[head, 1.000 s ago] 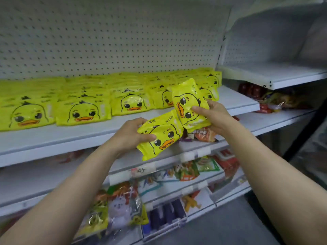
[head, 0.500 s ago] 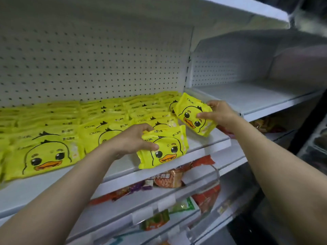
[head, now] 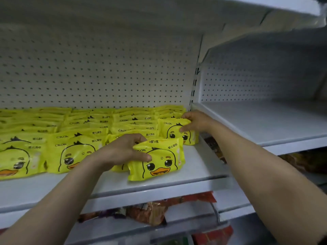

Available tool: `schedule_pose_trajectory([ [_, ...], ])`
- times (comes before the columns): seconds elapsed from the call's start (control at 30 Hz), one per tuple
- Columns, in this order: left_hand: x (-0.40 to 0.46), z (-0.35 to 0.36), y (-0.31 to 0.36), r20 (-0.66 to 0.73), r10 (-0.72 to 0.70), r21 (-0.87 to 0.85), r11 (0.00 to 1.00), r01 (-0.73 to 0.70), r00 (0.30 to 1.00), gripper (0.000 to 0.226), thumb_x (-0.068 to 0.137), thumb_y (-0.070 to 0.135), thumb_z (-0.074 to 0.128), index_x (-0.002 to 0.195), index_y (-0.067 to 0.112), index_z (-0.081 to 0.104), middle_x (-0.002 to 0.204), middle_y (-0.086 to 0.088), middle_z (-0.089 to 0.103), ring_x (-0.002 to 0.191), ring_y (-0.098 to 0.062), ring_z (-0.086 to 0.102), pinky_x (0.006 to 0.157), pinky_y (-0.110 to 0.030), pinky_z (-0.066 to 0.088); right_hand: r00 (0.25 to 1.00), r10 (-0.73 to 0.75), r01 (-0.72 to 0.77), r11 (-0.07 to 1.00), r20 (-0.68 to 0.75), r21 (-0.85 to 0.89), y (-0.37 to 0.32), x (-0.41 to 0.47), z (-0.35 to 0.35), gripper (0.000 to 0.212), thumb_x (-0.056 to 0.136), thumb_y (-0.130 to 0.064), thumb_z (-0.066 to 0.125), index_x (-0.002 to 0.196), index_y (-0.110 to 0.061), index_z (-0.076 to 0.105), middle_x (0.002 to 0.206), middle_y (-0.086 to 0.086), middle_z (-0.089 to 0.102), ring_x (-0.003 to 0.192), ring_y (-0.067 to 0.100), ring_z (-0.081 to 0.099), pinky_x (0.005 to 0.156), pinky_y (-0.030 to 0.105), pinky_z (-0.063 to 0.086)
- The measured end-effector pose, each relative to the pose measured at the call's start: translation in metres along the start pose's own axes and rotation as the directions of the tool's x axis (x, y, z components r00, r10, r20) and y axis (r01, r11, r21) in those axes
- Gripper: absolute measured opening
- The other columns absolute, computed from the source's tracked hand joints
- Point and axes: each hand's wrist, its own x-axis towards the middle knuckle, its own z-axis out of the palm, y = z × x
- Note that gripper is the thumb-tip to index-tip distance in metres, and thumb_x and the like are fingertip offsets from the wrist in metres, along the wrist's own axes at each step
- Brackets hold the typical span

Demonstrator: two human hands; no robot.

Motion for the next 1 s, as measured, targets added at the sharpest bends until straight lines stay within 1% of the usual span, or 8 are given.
schedule_pose_trajectory([
  [0.2, -0.003, 0.018, 0.016, -0.044, 0.011, -0.036, 0.999, -0.013, 0.999, 0.032, 0.064, 0.031, 0.088, 0.088, 0.026, 0.068, 0.097, 0.003, 0.072, 0.096, -0.015, 0.065, 0.087, -0.031, 0.047, 0.996, -0.085, 0.083, 0.987, -0.007, -0.138, 0.0, 0.021, -0.002, 0.065, 0.069, -0.034, 0.088, 0.127, -0.02, 0.064, 0.126, -0.003, 0.064, 0.117, 0.017, 0.058, 0.09, 0.023, 0.043],
  [0.4, -0.003, 0.027, 0.032, -0.136, -0.02, -0.085, 0.996, 0.008, 0.99, 0.024, 0.074, 0.017, 0.082, 0.094, 0.017, 0.068, 0.093, 0.007, 0.074, 0.085, -0.002, 0.065, 0.075, -0.017, 0.049, 0.977, -0.156, 0.112, 0.953, -0.142, -0.28, 0.0, 0.024, 0.007, 0.065, 0.068, -0.036, 0.086, 0.128, -0.033, 0.061, 0.131, -0.002, 0.062, 0.119, 0.018, 0.059, 0.098, 0.034, 0.049],
  [0.53, 0.003, 0.03, 0.042, -0.185, -0.026, -0.095, 0.995, 0.009, 0.982, 0.02, 0.074, 0.017, 0.082, 0.09, 0.019, 0.07, 0.093, 0.013, 0.072, 0.085, 0.002, 0.062, 0.075, -0.018, 0.044, 0.911, -0.291, 0.275, 0.957, -0.293, -0.097, -0.019, 0.01, 0.007, 0.048, 0.079, -0.044, 0.076, 0.123, -0.03, 0.063, 0.123, -0.004, 0.066, 0.115, 0.013, 0.06, 0.097, 0.035, 0.049],
  [0.63, 0.01, 0.029, 0.049, -0.202, -0.024, -0.097, 0.995, 0.004, 0.979, 0.025, 0.073, 0.017, 0.083, 0.093, 0.026, 0.069, 0.09, 0.027, 0.067, 0.083, 0.021, 0.056, 0.073, -0.01, 0.042, 0.906, -0.416, 0.42, 0.861, -0.078, 0.287, -0.056, -0.03, -0.008, 0.028, 0.087, -0.033, 0.073, 0.113, -0.026, 0.069, 0.109, -0.009, 0.072, 0.103, 0.003, 0.066, 0.093, 0.027, 0.052],
  [0.7, 0.016, 0.028, 0.051, -0.223, -0.028, -0.081, 0.997, 0.01, 0.974, 0.038, 0.068, 0.024, 0.086, 0.103, 0.022, 0.071, 0.099, 0.017, 0.072, 0.1, 0.005, 0.063, 0.092, -0.019, 0.046, 0.861, -0.459, 0.393, 0.874, 0.217, 0.287, -0.068, -0.053, -0.018, 0.039, 0.082, -0.028, 0.078, 0.119, -0.027, 0.065, 0.111, -0.005, 0.072, 0.102, 0.005, 0.068, 0.091, 0.02, 0.052],
  [0.77, 0.016, 0.028, 0.055, -0.238, -0.041, -0.095, 0.995, 0.019, 0.97, 0.044, 0.066, 0.025, 0.088, 0.106, 0.019, 0.071, 0.102, 0.001, 0.075, 0.104, -0.018, 0.067, 0.102, -0.039, 0.047, 0.846, -0.401, 0.38, 0.916, 0.351, 0.131, -0.064, -0.062, -0.023, 0.055, 0.076, -0.032, 0.083, 0.125, -0.031, 0.059, 0.115, -0.006, 0.071, 0.102, 0.003, 0.067, 0.088, 0.016, 0.051],
  [0.9, 0.017, 0.027, 0.062, -0.24, -0.068, -0.155, 0.987, 0.031, 0.968, 0.063, 0.052, 0.028, 0.094, 0.109, 0.019, 0.07, 0.101, -0.003, 0.075, 0.096, -0.025, 0.07, 0.097, -0.049, 0.049, 0.87, -0.403, 0.35, 0.91, 0.285, 0.222, -0.043, -0.066, -0.029, 0.027, 0.082, -0.023, 0.079, 0.107, -0.02, 0.07, 0.099, -0.005, 0.075, 0.089, 0.011, 0.07, 0.086, 0.029, 0.051],
  [1.0, 0.021, 0.03, 0.063, -0.266, -0.1, -0.204, 0.978, 0.045, 0.959, 0.058, 0.065, 0.023, 0.086, 0.119, 0.021, 0.063, 0.092, 0.0, 0.075, 0.073, -0.011, 0.071, 0.073, -0.03, 0.053, 0.886, -0.429, 0.385, 0.892, 0.176, 0.237, -0.034, -0.069, -0.032, 0.016, 0.091, -0.028, 0.069, 0.094, -0.014, 0.076, 0.083, -0.003, 0.068, 0.076, 0.008, 0.055, 0.076, 0.031, 0.044],
])
